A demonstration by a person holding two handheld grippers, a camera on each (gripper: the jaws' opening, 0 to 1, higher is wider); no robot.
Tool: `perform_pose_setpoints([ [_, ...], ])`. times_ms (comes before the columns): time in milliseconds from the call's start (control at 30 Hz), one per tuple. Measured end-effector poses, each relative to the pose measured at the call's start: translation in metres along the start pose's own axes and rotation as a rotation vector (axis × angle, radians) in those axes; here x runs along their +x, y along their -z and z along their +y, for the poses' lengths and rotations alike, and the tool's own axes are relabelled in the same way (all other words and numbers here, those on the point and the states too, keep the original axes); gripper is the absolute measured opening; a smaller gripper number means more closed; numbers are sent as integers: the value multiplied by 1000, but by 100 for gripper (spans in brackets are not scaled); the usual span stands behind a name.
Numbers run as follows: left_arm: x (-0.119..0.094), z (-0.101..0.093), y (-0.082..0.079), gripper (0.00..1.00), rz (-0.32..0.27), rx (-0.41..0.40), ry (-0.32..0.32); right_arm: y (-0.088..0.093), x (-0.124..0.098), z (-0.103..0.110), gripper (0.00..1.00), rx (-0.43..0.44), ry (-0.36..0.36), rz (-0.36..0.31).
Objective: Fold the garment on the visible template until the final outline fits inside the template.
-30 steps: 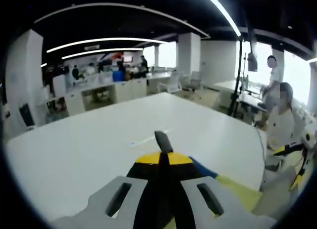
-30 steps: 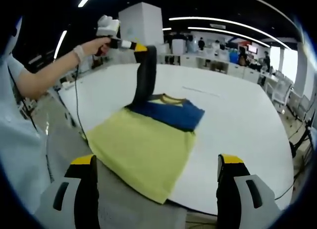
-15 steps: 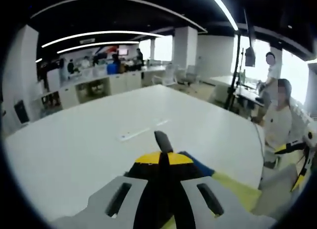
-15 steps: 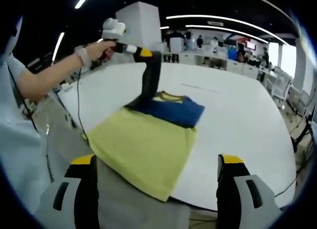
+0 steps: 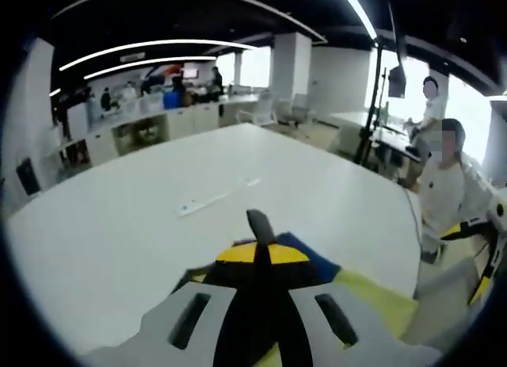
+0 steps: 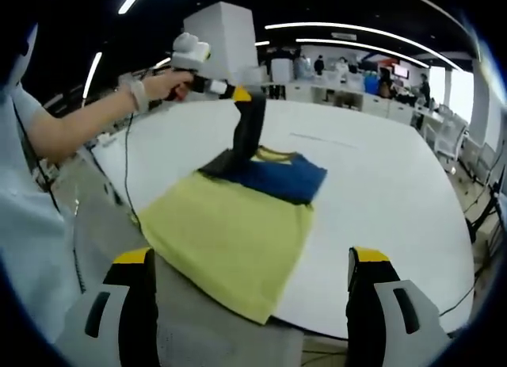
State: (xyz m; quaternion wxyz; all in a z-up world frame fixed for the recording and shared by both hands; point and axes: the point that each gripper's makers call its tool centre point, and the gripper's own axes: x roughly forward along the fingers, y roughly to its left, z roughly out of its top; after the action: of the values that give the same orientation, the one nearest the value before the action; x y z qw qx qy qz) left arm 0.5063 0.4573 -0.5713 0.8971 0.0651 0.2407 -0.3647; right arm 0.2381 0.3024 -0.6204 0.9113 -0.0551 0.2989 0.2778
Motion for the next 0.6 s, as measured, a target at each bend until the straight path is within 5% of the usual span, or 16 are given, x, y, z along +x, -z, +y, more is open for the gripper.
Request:
perform_pose_setpoints([
  [600, 25, -14, 24, 0, 55, -27, 36, 6, 4, 2, 100, 21, -1, 18],
])
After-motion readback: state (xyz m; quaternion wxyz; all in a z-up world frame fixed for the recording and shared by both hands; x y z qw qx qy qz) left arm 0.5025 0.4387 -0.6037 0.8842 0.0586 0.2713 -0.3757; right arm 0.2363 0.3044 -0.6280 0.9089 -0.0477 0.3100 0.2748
